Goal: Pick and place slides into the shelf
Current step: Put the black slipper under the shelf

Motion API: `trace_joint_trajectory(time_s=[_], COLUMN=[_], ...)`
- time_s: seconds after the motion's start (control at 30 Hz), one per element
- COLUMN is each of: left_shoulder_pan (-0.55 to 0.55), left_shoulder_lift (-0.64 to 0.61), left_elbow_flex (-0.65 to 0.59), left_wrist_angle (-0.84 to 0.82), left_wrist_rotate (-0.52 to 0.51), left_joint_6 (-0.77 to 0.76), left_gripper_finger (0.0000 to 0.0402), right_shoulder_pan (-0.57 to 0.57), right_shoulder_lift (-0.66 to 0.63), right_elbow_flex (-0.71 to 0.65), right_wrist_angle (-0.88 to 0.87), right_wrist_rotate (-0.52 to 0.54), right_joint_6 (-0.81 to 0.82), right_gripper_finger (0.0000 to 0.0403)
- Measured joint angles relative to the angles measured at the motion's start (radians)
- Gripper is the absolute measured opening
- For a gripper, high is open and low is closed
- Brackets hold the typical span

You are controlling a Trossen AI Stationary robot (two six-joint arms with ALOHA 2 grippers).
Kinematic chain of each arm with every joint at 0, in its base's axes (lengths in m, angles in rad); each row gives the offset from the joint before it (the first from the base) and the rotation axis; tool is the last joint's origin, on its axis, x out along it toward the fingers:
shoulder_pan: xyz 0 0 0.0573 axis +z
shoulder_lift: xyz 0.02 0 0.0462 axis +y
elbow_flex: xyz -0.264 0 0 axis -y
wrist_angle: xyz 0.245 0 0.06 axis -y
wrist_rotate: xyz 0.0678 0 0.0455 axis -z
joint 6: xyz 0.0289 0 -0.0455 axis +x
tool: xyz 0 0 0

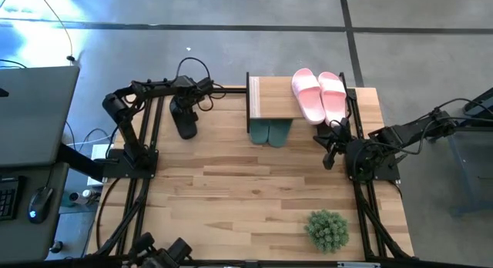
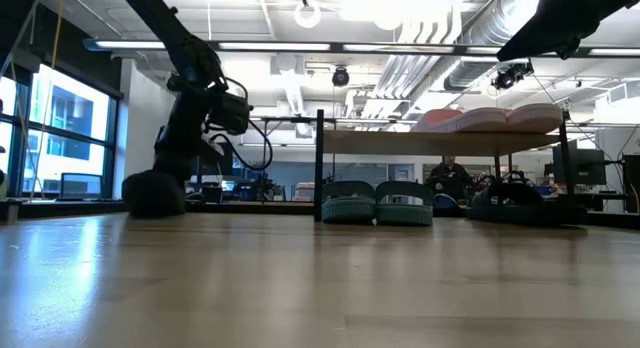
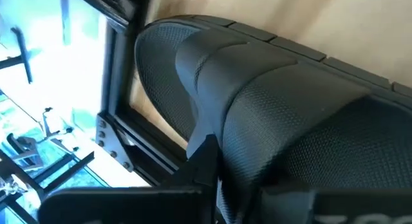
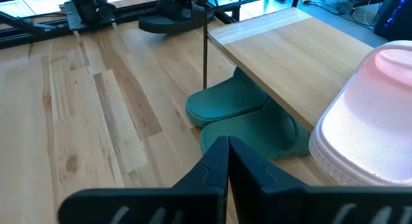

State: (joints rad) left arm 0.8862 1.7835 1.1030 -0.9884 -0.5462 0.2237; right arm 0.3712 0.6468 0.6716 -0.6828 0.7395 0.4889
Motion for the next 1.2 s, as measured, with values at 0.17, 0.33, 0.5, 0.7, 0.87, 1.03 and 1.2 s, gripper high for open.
trace_joint_trajectory(time_s=[0.17, 0.33, 0.5, 0.7, 0.87, 1.03, 1.2], left_shoulder_pan=[-0.044, -0.150, -0.289, -0.481, -0.656, -0.815, -0.876], left_shoulder_lift=[-0.043, -0.151, -0.313, -0.490, -0.546, -0.537, -0.468], left_elbow_flex=[-0.001, -0.002, 0.010, 0.101, 0.239, 0.369, 0.410], left_wrist_angle=[-0.071, -0.122, -0.176, -0.190, -0.154, -0.016, 0.214], left_wrist_rotate=[0.067, 0.095, 0.098, 0.130, 0.133, 0.096, 0.093], left_joint_6=[-0.035, -0.055, -0.102, -0.161, -0.204, -0.180, -0.009], left_gripper_finger=[0.0009, 0.0005, 0.0004, 0.0002, 0.0002, 0.0001, 0.0001], right_shoulder_pan=[0.000, 0.000, 0.000, 0.000, 0.000, 0.000, 0.000], right_shoulder_lift=[0.000, 0.000, 0.000, 0.000, 0.000, 0.000, 0.000], right_elbow_flex=[0.000, 0.000, 0.000, 0.000, 0.000, 0.000, 0.000], right_wrist_angle=[0.000, 0.000, 0.000, 0.000, 0.000, 0.000, 0.013], right_wrist_rotate=[0.000, 0.013, 0.020, 0.020, 0.020, 0.039, 0.098], right_joint_6=[0.000, 0.000, 0.000, 0.001, 0.003, 0.004, 0.006], right_gripper_finger=[0.0000, 0.0000, 0.0000, 0.0000, 0.0000, 0.0000, 0.0000])
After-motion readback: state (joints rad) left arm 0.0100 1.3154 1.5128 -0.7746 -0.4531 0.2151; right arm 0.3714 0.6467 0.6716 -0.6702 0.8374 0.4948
